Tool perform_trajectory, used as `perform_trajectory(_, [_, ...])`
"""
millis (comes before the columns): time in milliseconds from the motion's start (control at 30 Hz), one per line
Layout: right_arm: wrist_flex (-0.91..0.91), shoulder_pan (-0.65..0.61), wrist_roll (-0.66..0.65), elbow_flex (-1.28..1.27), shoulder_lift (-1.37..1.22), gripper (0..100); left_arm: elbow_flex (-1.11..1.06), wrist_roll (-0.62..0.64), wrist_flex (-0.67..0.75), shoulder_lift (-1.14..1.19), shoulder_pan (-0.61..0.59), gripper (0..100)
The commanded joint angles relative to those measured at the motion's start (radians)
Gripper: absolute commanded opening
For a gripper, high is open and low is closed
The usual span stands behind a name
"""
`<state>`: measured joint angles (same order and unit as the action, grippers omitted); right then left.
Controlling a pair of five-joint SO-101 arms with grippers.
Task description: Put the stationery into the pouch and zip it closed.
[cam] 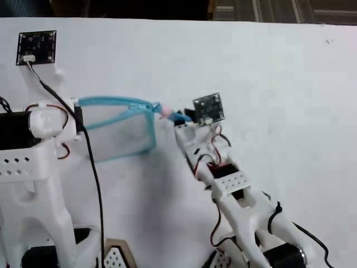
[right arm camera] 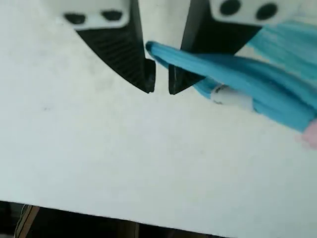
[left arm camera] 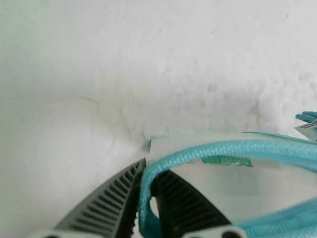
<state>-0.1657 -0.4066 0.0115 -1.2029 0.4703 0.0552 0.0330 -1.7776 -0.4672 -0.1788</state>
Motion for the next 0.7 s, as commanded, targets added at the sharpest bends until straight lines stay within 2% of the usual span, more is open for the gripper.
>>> perform_trajectory(0, [-0.058,0.03,0.003,0.037,0.035,1.5,0.003,0.0,0.0,0.015,0.001,2])
perform_trajectory(133, [-0.062,0.071,0.02,0.035,0.062,1.6,0.003,0.0,0.0,0.015,0.001,2])
perform_trajectory(267, [-0.062,0.12,0.135,0.04,0.183,1.7,0.003,0.0,0.002,0.015,0.001,2])
perform_trajectory(467, [-0.053,0.11,0.167,0.043,0.43,1.6,0.003,0.0,0.02,0.016,0.004,2])
perform_trajectory(567, [0.044,0.068,0.167,0.051,0.579,1.6,0.003,0.006,0.069,0.016,0.001,2])
perform_trajectory(667, [0.234,-0.007,0.167,0.098,0.737,1.6,0.003,0.006,0.127,0.016,0.024,3])
